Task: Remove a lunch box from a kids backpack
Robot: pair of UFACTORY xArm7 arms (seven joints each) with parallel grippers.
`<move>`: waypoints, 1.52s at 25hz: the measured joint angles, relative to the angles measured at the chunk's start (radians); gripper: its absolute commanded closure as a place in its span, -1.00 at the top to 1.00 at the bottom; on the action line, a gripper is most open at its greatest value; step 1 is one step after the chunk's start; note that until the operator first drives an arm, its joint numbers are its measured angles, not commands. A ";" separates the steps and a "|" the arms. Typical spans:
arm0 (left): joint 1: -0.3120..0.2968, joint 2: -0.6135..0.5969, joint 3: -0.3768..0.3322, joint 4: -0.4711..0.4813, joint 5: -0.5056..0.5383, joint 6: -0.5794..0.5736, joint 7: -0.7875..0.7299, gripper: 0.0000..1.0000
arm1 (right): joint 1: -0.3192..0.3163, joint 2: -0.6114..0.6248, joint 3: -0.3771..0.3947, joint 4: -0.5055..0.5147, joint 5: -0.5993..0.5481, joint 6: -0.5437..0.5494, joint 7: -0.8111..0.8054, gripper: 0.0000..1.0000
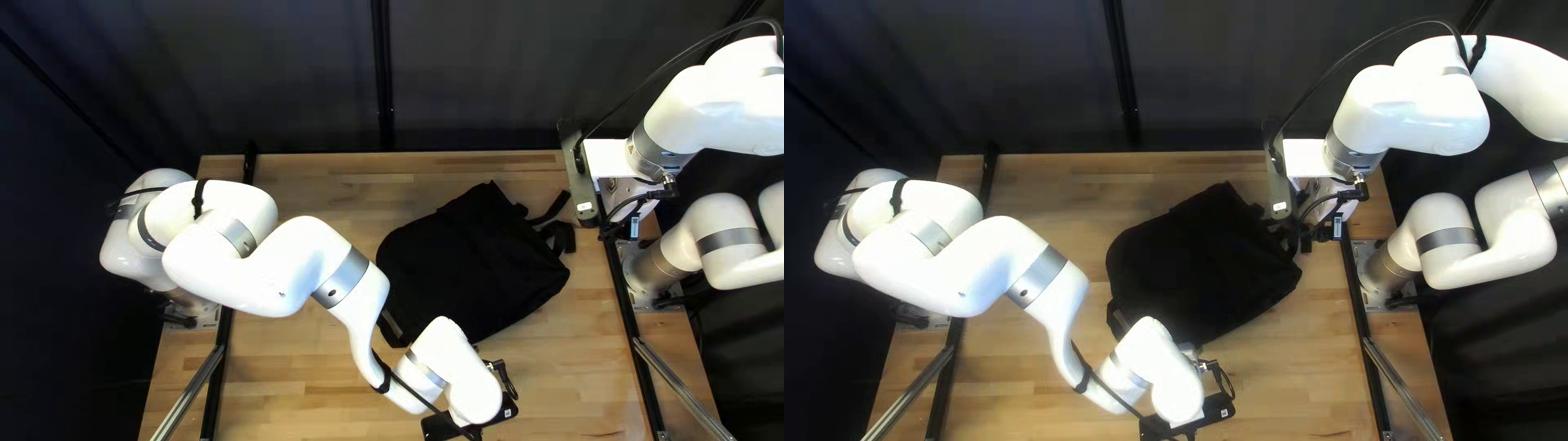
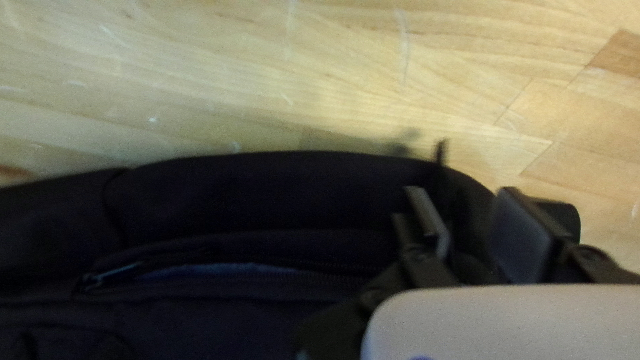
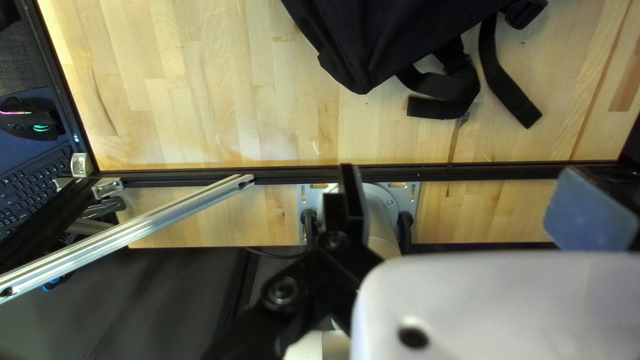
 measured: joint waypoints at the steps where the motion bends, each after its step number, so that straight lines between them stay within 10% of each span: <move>1: 0.004 -0.002 -0.003 -0.005 -0.003 -0.006 0.003 0.93 | 0.000 0.000 0.000 0.000 0.000 0.000 0.000 1.00; 8: 0.003 0.006 -0.004 0.002 -0.002 -0.002 0.018 0.21 | 0.000 0.000 0.000 0.000 0.000 0.000 0.000 1.00; 10: -0.003 0.018 -0.001 0.020 0.002 0.008 0.023 -0.73 | 0.000 0.000 0.000 0.000 0.000 0.000 0.000 1.00; 12: -0.012 0.035 0.004 0.040 0.007 0.020 0.032 -1.00 | 0.000 0.000 0.000 0.000 0.000 0.000 0.000 1.00; 29: -0.035 0.033 0.001 0.069 0.003 0.084 0.053 -1.00 | 0.000 0.000 0.000 0.000 0.000 0.000 0.000 1.00; 38: 0.090 -0.121 -0.062 -0.125 -0.090 -0.069 0.034 -1.00 | 0.000 0.000 0.000 0.000 0.000 0.000 0.000 1.00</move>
